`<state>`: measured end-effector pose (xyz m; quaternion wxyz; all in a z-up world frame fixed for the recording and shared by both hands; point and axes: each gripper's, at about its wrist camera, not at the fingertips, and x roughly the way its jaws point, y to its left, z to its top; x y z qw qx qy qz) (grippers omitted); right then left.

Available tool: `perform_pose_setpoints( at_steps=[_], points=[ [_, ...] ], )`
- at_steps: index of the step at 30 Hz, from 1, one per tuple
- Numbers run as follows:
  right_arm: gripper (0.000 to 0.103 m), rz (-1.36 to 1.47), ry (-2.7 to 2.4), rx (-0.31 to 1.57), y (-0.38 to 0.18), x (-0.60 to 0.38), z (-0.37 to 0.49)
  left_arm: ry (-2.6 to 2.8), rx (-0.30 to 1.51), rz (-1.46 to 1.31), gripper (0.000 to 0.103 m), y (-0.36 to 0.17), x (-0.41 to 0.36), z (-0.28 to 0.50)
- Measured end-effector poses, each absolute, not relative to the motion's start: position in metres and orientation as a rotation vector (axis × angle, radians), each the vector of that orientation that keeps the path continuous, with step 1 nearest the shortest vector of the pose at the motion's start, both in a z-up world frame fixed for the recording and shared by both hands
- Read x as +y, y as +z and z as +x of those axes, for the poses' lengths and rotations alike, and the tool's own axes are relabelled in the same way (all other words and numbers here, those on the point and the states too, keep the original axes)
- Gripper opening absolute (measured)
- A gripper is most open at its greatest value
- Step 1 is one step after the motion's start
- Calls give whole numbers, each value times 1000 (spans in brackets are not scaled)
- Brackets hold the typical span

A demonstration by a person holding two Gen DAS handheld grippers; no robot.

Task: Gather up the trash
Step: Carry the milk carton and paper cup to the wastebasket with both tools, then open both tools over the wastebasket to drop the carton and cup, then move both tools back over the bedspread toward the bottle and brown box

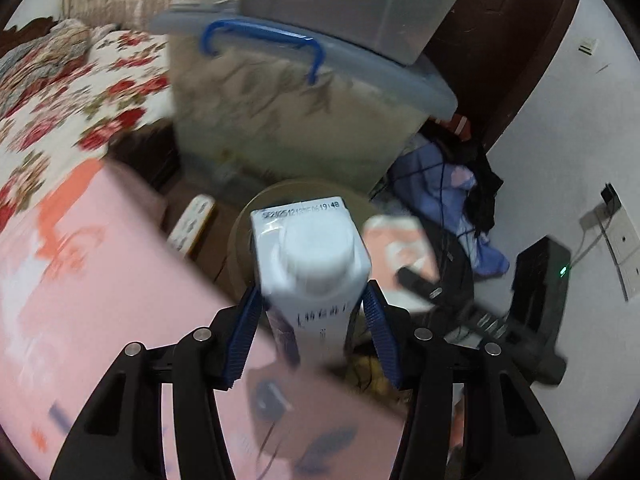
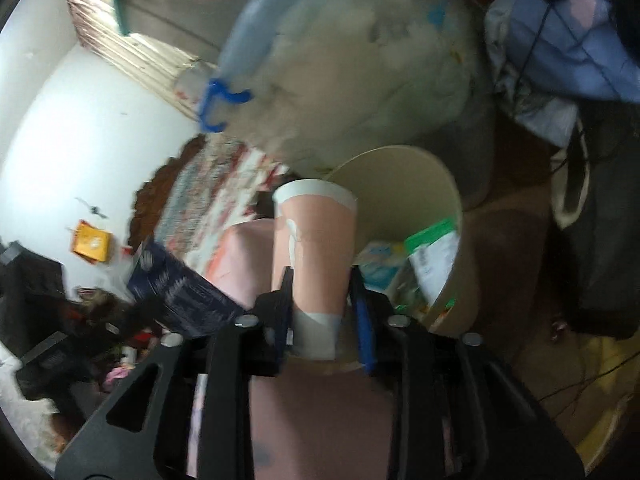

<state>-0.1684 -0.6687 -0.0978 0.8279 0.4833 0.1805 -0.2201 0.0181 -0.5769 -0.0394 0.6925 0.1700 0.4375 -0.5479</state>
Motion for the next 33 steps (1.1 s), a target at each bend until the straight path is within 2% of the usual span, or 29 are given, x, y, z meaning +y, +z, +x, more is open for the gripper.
perform_pose_setpoints(
  at_steps=[1,2,6,11,20,30,33],
  points=[
    [64,1016,-479,405,-99,-671,-164,-1207,981,398,74,-42,-587,18],
    [79,1008,-487,414,-100,-673,-161,-1175,982,418,75,-44,-595,18],
    [79,937,-514,367,-88,-667,-170,-1182,993,397,74,-47,-589,16],
    [79,971,-489,307,-84,-646,-184,-1197,986,398,74,-42,-538,6],
    [79,988,-355,330,-78,-563,-174,-1154,916,452,75,-47,-407,-32],
    [79,852,-428,393,-64,-448,-186,-1014,801,417,75,-36,-318,-44],
    [84,826,-439,408,-58,-428,-187,-959,774,396,75,-32,-294,-42]
  ],
)
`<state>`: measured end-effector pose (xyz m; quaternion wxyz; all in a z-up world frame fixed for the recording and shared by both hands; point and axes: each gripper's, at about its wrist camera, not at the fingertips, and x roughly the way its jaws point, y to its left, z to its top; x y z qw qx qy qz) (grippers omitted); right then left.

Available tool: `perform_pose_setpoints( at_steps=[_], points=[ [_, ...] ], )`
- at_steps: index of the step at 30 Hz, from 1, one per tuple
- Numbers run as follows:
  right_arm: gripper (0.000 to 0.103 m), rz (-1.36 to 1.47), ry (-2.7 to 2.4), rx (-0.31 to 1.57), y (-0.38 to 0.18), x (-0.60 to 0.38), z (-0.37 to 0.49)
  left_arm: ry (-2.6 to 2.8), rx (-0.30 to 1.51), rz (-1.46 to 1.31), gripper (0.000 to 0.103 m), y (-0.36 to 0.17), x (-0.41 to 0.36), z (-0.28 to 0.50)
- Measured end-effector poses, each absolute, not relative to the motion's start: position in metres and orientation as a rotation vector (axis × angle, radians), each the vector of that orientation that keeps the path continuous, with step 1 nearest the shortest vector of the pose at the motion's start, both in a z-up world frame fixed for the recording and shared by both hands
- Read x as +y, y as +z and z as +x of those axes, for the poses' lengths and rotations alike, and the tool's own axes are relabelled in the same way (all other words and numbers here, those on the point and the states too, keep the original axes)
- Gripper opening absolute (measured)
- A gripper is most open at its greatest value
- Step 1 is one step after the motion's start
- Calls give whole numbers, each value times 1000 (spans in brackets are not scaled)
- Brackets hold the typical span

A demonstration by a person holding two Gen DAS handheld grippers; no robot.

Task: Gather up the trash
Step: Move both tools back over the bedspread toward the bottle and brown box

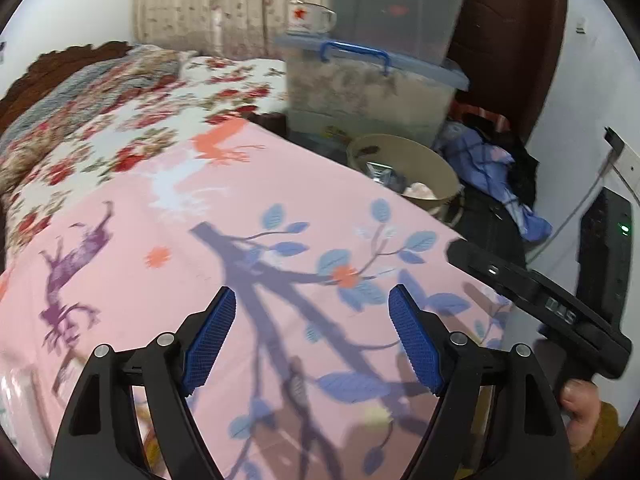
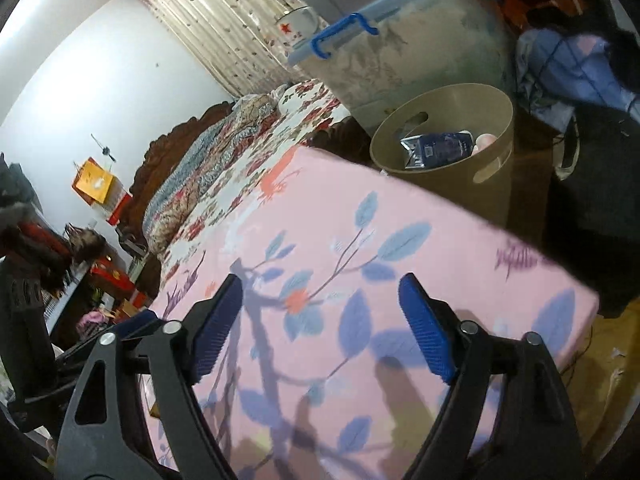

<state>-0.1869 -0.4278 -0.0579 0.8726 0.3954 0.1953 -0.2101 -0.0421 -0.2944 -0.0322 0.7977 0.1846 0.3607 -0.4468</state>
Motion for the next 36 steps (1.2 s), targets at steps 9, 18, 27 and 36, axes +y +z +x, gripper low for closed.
perform_pose_setpoints(
  at_steps=[9,18,27,36],
  points=[
    [92,783,-436,399,-39,-382,-181,-831,696,375,89,-26,-237,-36],
    [99,755,-482,403,-29,-348,-175,-790,656,343,94,-22,-204,-37],
    [99,749,-523,444,-33,-329,-176,-738,685,318,94,-29,-190,-42],
    [99,755,-571,495,-46,-323,-185,-774,700,288,94,-40,-173,-67]
  ],
)
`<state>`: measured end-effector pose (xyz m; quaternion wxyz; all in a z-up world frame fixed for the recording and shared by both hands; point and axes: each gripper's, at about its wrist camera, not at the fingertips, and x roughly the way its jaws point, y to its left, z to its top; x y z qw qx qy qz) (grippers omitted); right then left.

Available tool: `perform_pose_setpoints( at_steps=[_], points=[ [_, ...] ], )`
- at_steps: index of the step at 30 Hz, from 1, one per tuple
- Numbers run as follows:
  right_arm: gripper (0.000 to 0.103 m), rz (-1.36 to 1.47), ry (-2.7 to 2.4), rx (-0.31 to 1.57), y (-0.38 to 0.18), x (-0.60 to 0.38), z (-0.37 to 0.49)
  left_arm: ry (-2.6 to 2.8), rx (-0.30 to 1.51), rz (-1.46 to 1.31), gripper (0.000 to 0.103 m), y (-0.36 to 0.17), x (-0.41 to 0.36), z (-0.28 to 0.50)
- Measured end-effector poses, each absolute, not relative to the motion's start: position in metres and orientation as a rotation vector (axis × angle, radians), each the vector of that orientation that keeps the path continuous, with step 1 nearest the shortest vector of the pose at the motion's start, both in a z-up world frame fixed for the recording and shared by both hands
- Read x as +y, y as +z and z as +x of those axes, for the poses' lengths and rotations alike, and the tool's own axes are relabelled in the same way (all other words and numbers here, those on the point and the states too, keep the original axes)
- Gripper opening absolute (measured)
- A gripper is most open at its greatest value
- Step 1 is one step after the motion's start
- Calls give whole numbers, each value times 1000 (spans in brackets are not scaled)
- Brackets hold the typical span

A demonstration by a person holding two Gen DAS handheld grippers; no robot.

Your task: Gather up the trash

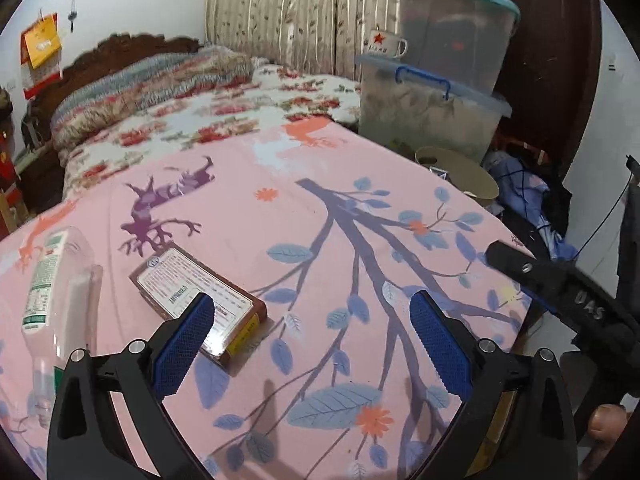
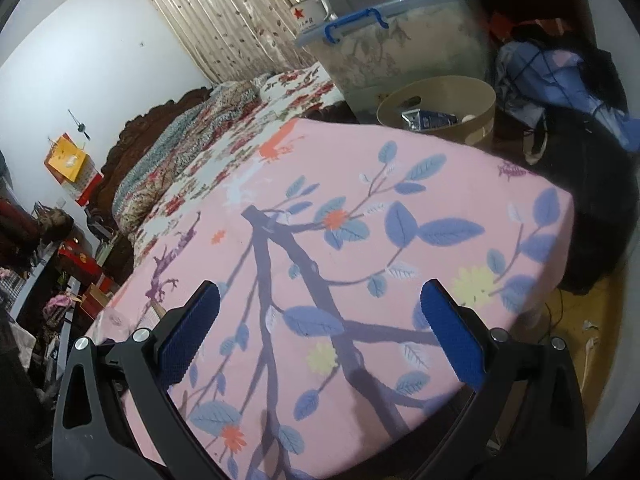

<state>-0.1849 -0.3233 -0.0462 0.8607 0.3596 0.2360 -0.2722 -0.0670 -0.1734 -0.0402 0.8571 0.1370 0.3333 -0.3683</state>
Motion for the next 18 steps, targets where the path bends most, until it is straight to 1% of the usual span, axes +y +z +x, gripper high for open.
perform_pose_setpoints(
  at_steps=[5,7,12,18],
  points=[
    [99,704,-545,509,-44,-312,-179,-733,529,272,94,-25,-162,-76],
    [99,675,-546,493,-40,-306,-178,-734,496,242,94,-19,-156,-74],
    [99,627,-555,460,-32,-296,-177,-737,534,241,94,-17,-154,-64],
    [99,610,-526,488,-32,-290,-169,-682,522,240,94,-14,-147,-58]
  ],
)
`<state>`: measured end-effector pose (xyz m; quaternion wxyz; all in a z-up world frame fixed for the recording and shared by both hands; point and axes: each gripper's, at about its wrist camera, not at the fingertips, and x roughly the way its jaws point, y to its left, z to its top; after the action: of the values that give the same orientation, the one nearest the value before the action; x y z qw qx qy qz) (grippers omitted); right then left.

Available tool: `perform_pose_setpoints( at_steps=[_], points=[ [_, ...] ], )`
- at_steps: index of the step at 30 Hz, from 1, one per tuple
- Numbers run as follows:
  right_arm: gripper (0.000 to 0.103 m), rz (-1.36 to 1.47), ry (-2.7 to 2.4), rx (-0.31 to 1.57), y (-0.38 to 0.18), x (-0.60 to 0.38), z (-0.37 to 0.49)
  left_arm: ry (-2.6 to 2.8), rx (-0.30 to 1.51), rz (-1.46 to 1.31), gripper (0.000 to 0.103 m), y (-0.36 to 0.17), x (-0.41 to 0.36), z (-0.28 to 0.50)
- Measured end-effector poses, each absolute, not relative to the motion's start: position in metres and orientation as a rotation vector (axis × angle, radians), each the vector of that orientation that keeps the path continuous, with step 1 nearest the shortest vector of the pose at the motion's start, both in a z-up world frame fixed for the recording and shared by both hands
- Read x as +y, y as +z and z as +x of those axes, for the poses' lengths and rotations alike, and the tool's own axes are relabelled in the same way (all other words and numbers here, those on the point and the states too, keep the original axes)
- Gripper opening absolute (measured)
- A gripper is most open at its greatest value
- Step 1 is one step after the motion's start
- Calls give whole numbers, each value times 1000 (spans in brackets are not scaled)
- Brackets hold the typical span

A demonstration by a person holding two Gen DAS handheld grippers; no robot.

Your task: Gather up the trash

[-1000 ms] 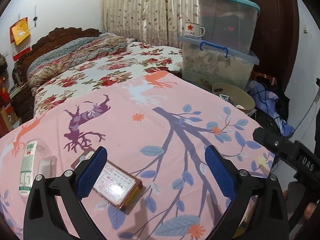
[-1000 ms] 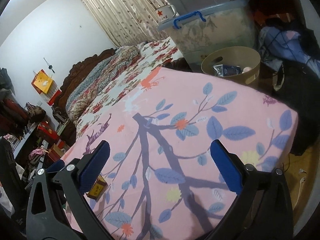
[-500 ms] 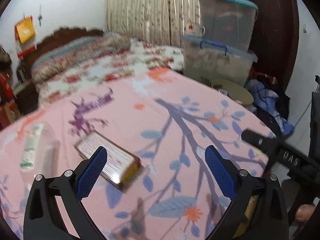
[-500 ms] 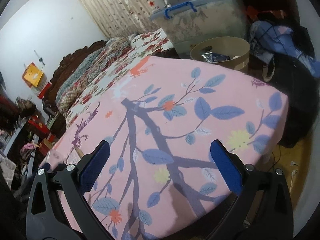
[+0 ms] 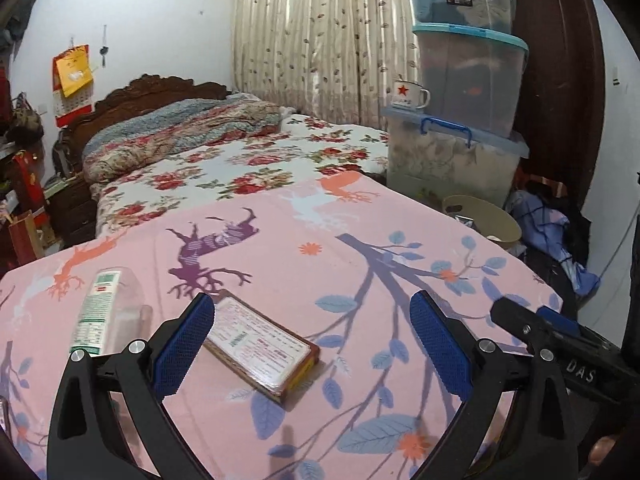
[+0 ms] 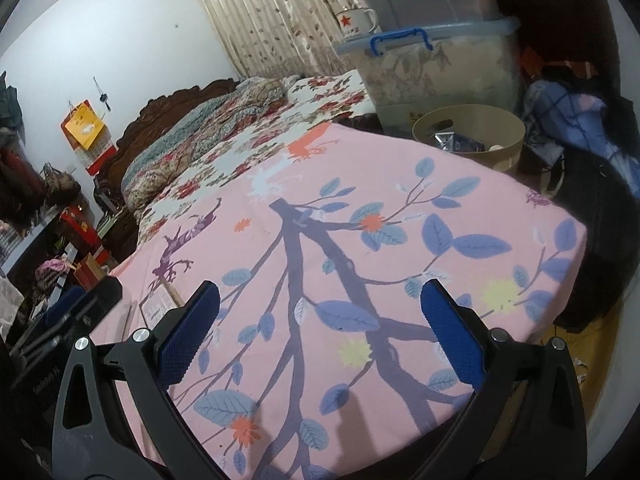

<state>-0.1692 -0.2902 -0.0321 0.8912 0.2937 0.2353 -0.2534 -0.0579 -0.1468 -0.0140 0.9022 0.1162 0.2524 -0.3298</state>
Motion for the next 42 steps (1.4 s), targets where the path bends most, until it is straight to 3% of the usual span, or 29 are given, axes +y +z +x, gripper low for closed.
perform_pose_setpoints(
  at_steps=[42],
  points=[
    [99,652,-484,525,-46,-291,-161,-632,499,250,94,-7,-140,-56]
  ],
)
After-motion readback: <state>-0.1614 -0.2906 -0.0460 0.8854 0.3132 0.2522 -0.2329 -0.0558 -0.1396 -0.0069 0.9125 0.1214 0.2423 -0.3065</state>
